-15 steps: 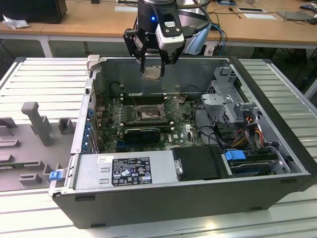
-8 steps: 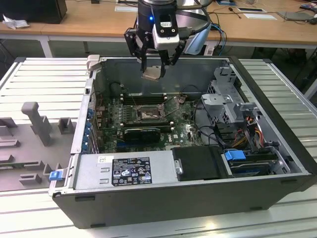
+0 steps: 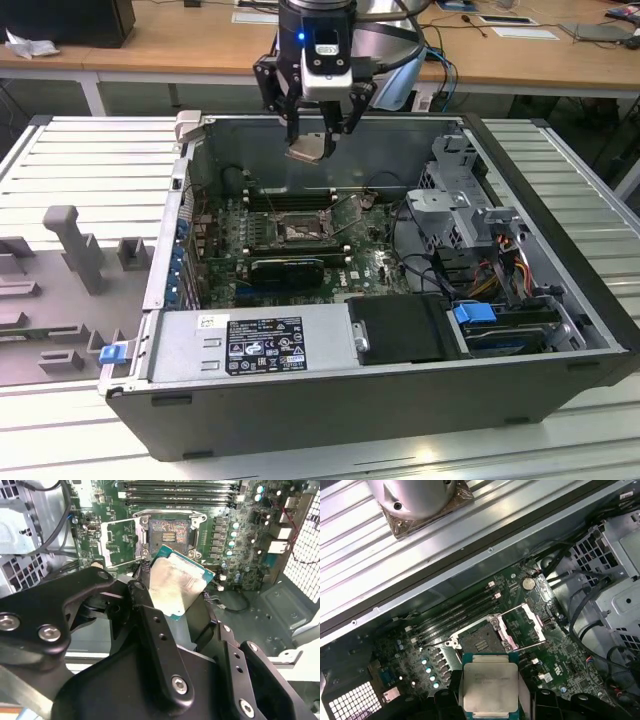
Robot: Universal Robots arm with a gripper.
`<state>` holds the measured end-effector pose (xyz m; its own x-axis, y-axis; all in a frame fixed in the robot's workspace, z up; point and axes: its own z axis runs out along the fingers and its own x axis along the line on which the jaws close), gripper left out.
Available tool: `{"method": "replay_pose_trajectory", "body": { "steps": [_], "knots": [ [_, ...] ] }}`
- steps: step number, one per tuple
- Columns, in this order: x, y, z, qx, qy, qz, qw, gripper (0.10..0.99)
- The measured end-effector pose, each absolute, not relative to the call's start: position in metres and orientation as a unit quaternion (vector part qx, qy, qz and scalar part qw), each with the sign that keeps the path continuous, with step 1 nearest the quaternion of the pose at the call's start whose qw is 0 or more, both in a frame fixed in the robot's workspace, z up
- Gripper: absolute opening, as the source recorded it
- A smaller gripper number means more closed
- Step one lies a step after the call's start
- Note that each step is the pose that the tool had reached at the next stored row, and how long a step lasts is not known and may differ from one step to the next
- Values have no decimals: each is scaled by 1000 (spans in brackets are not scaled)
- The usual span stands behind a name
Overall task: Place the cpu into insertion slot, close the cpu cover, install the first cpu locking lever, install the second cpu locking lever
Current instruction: 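Place the cpu into insertion slot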
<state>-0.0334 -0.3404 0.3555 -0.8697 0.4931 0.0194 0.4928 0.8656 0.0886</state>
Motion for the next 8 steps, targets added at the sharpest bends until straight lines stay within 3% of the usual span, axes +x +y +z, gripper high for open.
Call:
{"method": "replay_pose_trajectory", "body": {
  "steps": [8],
  "knots": [
    [-33, -340, 355, 303, 952, 45, 4, 529]
  ]
}}
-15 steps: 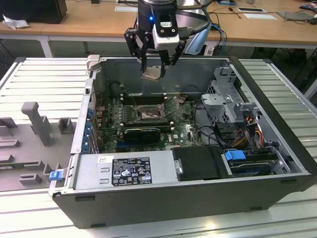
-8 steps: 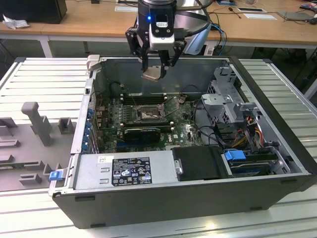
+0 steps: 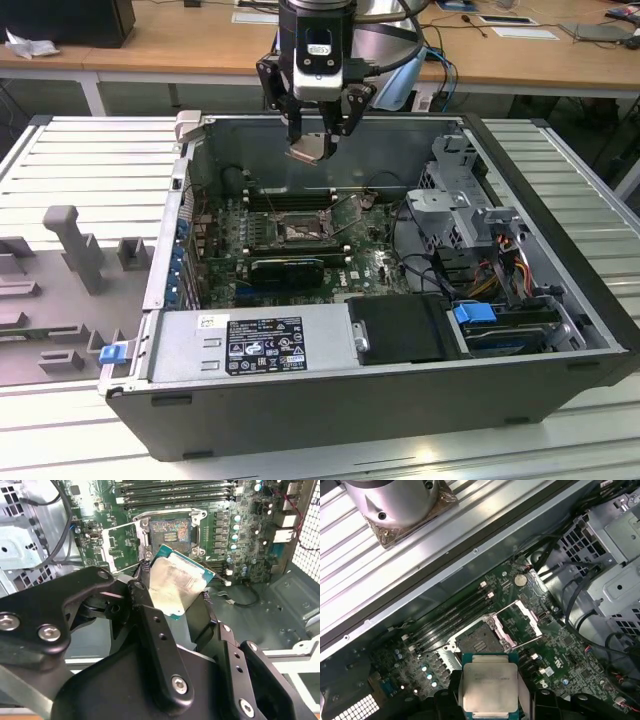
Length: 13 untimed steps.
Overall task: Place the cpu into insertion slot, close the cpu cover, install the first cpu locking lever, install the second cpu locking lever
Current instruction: 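Place the cpu into insertion slot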
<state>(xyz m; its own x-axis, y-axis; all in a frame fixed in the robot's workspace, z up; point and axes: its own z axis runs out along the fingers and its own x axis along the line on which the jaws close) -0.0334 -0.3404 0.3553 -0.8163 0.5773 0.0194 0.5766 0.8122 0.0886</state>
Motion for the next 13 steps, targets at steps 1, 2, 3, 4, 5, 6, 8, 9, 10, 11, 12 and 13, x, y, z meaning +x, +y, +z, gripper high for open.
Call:
{"method": "replay_pose_trajectory", "body": {
  "steps": [1, 2, 3, 4, 5, 6, 8, 9, 10, 11, 12, 13],
  "knots": [
    [-33, -340, 355, 309, 950, 45, 4, 529],
    [-33, -340, 355, 314, 948, 45, 5, 529],
    [-33, -340, 355, 318, 947, 45, 5, 529],
    [-33, -340, 355, 322, 946, 45, 5, 529],
    [-33, -340, 355, 326, 944, 45, 5, 529],
    [-33, -340, 355, 331, 943, 45, 6, 529],
    [-33, -340, 355, 340, 939, 45, 6, 529],
    [-33, -340, 355, 344, 938, 45, 6, 529],
    [-33, -340, 355, 349, 936, 45, 6, 529],
    [-33, -340, 355, 354, 934, 45, 7, 529],
    [-33, -340, 355, 359, 932, 45, 7, 529],
    [-33, -340, 355, 363, 931, 45, 7, 529]
  ]
}}
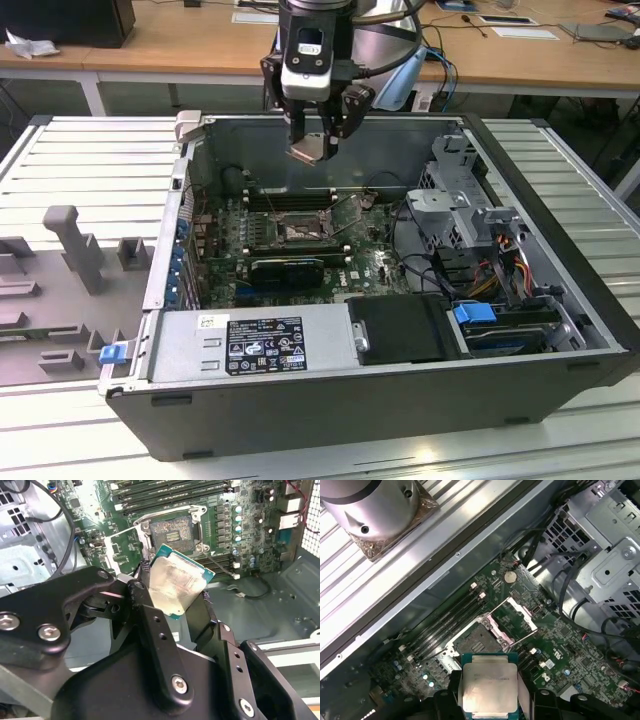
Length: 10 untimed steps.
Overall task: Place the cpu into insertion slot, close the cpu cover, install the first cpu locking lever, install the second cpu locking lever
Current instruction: 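Place the cpu into insertion slot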
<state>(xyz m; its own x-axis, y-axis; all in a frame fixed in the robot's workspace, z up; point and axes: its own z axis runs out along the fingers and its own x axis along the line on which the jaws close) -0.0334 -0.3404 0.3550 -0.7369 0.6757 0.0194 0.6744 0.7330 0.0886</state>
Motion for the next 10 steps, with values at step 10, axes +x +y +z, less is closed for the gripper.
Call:
{"method": "replay_pose_trajectory", "body": {
  "steps": [10],
  "knots": [
    [-33, -340, 355, 412, 910, 44, 9, 529]
  ]
}}
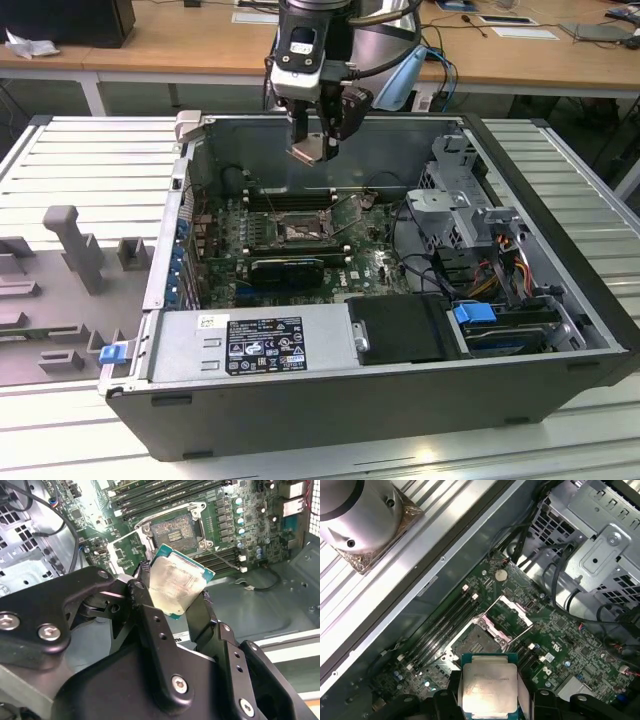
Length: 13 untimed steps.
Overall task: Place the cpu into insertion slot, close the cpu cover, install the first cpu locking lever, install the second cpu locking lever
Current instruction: 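Place the cpu into insertion slot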
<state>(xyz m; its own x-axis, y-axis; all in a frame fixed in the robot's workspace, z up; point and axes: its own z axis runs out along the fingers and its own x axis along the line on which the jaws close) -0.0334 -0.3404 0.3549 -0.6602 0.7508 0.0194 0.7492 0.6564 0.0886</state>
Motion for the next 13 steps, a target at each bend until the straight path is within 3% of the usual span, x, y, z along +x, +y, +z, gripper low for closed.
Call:
{"method": "replay_pose_trajectory", "body": {
  "steps": [13],
  "knots": [
    [-33, -340, 354, 496, 867, 43, 14, 529]
  ]
}}
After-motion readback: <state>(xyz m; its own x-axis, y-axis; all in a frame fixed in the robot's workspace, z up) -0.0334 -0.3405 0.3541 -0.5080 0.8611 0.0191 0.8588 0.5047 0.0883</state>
